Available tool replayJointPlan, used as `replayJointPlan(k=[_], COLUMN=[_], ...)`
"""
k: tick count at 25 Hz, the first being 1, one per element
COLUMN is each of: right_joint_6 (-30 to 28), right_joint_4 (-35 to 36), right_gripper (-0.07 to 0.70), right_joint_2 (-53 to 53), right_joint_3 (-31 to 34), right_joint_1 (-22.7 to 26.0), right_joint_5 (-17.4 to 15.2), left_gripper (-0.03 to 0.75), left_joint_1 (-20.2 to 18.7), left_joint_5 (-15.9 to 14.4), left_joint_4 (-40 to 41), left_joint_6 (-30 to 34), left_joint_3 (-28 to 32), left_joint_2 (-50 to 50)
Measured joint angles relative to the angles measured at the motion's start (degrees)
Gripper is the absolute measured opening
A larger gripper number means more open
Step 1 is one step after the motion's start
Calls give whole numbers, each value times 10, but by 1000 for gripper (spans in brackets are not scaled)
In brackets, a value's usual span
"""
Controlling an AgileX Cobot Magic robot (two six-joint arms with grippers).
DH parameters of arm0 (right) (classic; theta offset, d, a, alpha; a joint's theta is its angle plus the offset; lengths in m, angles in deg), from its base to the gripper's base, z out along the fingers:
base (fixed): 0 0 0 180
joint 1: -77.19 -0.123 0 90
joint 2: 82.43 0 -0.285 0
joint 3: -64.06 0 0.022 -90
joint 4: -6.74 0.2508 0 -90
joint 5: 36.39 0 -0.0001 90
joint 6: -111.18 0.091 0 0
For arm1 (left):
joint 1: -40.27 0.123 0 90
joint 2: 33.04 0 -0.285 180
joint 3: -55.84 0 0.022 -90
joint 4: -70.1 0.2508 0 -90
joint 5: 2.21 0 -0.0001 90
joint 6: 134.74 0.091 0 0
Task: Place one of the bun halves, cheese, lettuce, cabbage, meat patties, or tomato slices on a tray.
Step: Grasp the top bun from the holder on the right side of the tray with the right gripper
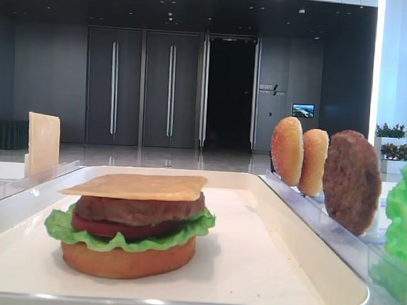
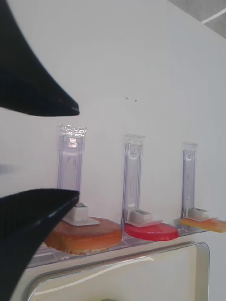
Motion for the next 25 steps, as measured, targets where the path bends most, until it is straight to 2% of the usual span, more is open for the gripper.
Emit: replayJointPlan(k=[8,16,25], right_joint_6=[-13,-19,-34], right_joint_4=[5,13,13], right_gripper=[509,509,509], right_joint_2=[276,459,626], right_joint_3=[-168,-346,-481], right_joint_1=[0,0,0], right_joint_5=[8,6,-12], left_gripper=[379,379,374], left_joint_1=[0,0,0], left_joint_5=[0,0,0], left_joint_4=[0,0,0], left_joint_6=[0,0,0], left_joint_3=[0,0,0], left_joint_2=[0,0,0])
